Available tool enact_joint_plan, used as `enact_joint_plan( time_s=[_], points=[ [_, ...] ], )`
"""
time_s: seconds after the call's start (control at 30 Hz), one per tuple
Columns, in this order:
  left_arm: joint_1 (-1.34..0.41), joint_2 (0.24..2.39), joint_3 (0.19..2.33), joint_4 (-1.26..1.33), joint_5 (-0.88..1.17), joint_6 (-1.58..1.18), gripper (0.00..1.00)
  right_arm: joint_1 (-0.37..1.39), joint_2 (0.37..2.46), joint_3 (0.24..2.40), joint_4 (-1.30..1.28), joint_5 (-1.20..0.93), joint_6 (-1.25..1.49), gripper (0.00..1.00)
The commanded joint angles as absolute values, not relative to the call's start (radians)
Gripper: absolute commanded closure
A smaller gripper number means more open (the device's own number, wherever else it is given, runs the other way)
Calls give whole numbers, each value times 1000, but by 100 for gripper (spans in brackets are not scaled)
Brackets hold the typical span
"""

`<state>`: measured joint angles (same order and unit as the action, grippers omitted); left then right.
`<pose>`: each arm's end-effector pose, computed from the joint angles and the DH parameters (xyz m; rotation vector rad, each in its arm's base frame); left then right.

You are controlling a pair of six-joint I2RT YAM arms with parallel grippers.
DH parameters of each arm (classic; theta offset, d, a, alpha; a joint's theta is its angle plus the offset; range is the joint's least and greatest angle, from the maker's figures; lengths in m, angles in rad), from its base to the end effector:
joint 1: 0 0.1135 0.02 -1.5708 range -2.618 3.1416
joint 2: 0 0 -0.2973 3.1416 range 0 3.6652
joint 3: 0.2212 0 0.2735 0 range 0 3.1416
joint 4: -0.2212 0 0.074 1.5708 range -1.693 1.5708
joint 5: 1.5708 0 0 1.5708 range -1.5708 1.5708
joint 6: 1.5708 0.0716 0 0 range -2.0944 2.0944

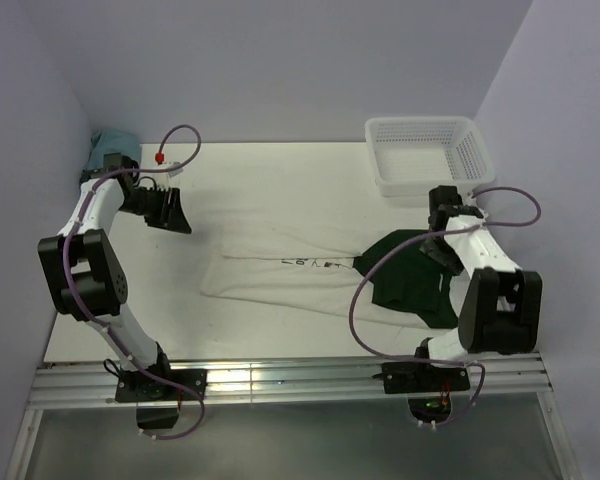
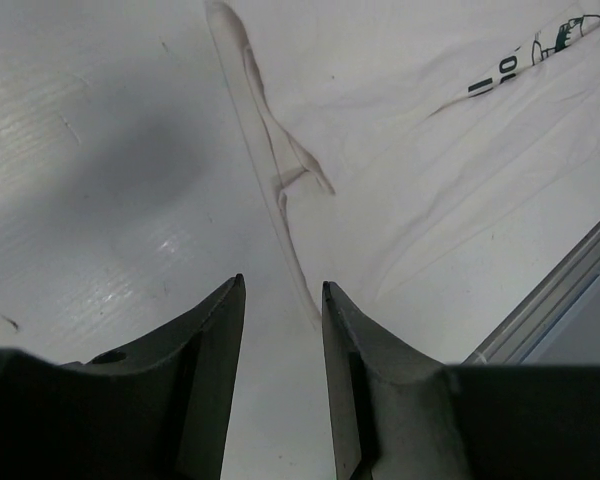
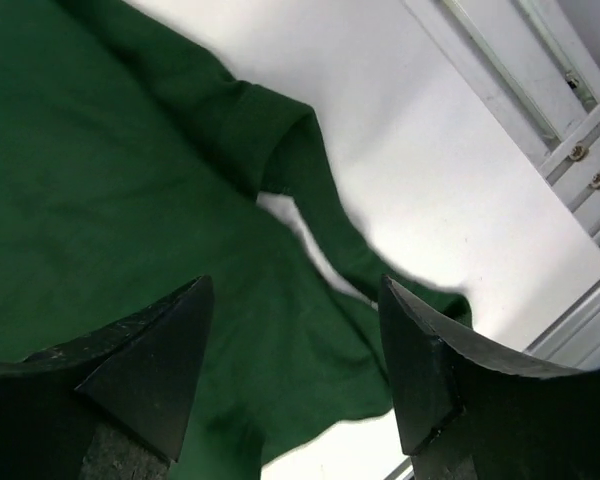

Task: Roll the t-shirts
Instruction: Fold the tshirt

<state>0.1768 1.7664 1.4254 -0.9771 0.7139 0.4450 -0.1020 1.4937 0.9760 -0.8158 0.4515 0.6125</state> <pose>0.3837 0.0209 0.2484 0.4648 2.5334 -0.8135 0.2865 -0.0607 0.1955 1.0334 2.5529 -0.5290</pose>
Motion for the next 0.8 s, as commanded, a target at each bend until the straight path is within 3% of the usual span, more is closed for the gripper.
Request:
enact_joint_plan(
  time_s=[0.0,0.2,0.37,0.77],
  points=[
    [157,1782,1482,-1035,805,509,58,-92,1343,945,-810,426,650,26],
    [26,1744,1378,-910,716,407,59,24,1108,914,-788,302,724,29],
    [-57,1750,1286,-827,622,339,54,244,1103,936,-816,339,814,29],
    [-103,1787,1243,-698,551,221,48,330,1123,928,-799,350,857,29]
  ],
)
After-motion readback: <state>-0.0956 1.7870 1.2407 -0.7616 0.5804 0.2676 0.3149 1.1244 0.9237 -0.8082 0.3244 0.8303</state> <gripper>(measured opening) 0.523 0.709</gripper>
